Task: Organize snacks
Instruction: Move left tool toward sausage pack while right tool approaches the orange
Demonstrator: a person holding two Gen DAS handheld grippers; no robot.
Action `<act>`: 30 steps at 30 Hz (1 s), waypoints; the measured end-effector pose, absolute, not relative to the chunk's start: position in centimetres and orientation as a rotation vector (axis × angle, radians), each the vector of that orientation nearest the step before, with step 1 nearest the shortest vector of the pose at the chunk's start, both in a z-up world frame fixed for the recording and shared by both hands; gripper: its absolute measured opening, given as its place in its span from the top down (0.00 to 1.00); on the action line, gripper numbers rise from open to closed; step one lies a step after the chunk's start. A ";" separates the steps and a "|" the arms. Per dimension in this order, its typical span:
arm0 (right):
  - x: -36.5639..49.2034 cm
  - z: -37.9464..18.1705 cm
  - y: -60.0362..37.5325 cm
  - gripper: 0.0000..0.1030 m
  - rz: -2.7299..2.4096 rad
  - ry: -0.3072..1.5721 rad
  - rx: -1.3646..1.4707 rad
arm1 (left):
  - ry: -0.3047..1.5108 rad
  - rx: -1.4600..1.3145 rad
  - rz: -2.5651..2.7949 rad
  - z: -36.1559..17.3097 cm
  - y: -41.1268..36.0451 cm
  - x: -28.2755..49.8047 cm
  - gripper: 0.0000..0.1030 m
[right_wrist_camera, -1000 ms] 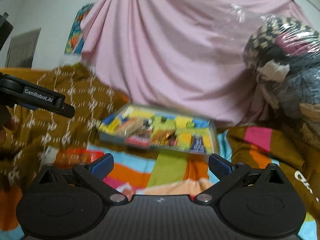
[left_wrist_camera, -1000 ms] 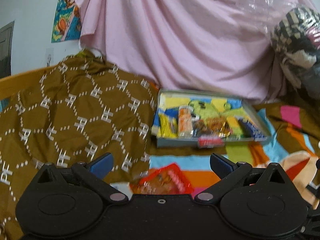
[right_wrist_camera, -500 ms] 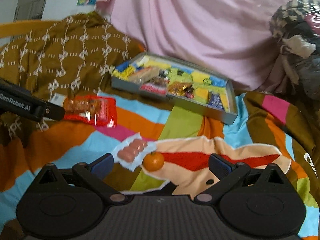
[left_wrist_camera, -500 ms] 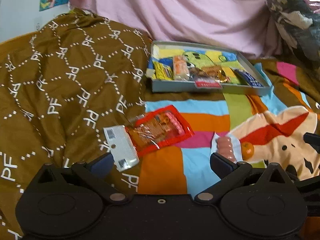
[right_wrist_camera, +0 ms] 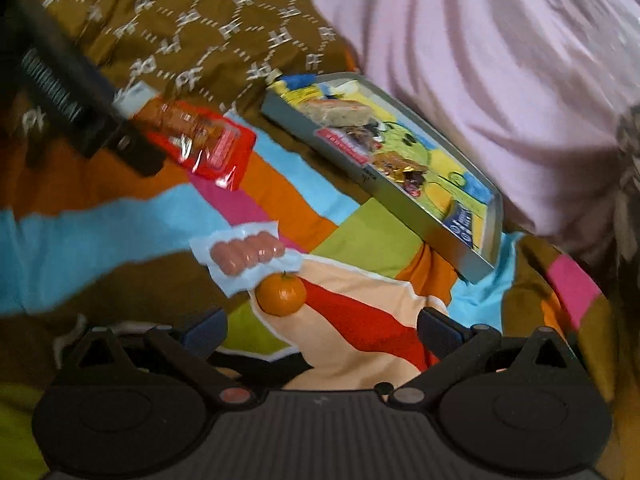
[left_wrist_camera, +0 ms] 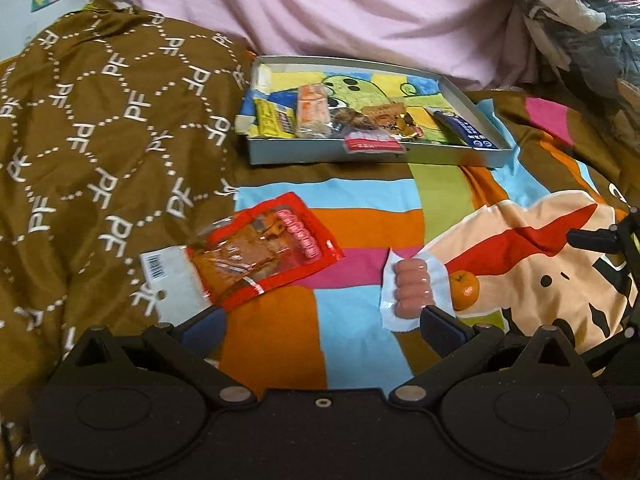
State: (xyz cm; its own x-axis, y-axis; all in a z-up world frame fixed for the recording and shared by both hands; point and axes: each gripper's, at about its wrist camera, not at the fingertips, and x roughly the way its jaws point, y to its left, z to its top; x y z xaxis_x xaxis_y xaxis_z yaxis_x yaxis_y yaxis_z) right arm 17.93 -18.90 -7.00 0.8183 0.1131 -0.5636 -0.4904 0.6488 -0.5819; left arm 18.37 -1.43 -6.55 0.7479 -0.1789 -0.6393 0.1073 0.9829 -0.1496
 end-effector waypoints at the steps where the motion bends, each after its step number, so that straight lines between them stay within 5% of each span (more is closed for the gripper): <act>1: 18.2 -7.2 -19.3 0.00 0.389 0.510 -0.799 | 0.712 -0.106 -0.163 -6.7 -1.7 18.7 0.01; 30: 24.3 -10.4 -22.2 0.06 0.515 0.547 -0.668 | 0.885 0.030 -0.400 -12.0 -9.1 27.8 0.03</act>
State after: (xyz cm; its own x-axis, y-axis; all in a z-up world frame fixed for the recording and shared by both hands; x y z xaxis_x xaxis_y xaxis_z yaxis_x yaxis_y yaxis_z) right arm 24.27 -22.24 -10.42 0.7405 0.2647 -0.6177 -0.6006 0.6730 -0.4316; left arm 27.84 -9.14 -11.99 0.5642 -0.3276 -0.7578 0.3525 0.9256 -0.1377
